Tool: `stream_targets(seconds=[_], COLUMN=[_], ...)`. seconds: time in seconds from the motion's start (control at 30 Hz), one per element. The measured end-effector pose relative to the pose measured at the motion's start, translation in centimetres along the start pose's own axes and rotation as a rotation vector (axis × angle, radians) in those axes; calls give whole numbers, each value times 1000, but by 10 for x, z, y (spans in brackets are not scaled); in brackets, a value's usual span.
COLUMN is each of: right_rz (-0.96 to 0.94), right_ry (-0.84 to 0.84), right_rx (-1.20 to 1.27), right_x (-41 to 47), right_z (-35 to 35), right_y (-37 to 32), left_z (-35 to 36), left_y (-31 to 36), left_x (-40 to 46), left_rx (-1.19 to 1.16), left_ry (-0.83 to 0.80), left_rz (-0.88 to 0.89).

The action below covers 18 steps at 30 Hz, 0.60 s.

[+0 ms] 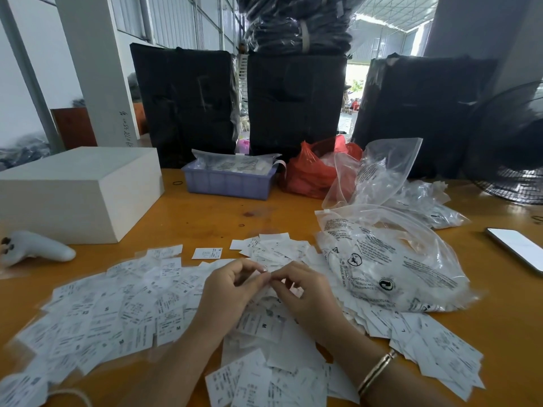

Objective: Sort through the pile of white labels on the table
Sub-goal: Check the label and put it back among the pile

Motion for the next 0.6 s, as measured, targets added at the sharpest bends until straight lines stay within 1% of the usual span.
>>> stream_targets(seconds=[0.07,0.17,0.2,0.23,0.27,0.33,0.4,0.43,0.5,0.53,0.6], right_rz=[-22,29,28,35,47,78,104,144,276,362,549], right_ry=[-36,-164,-166,-134,-58,188,410,461,448,398,213], right_rx=[4,21,-23,-72,-118,-157,-186,-219,-353,-430,-550], right_x=[-1,-1,1,5,9,19,26,30,39,43,47], right_z=[1,3,-1,-8,-20,-57,-95,-109,-129,-137,-144], right_y=[-2,0,0,1,3,7,15,23,48,64,97], left_z=[-3,-11,-13,-16,-19,-24,-30,-33,-39,-42,-48], left_y=[0,-3,-5,-7,-9,-13,-13,-11,-9,-10,-12], left_x=[0,2,3,4,5,6,8,8,9,9,10], left_rx=[-13,-21,-5,10,20,58,217,305,448,514,639], left_ry=[19,73,98,124,149,180,195,208,239,252,267], left_rz=[-11,-47,-61,-80,-104,-145,-118,-89,-44,-40,-56])
Point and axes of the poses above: each hand's wrist, its own x-axis towards the middle knuckle, its own z-axis out of the palm, y = z × x, the point moved 7 cm from there along x, towards the middle knuckle, and after that the axes turned 2 degrees about -z, right-handed, at the moved point
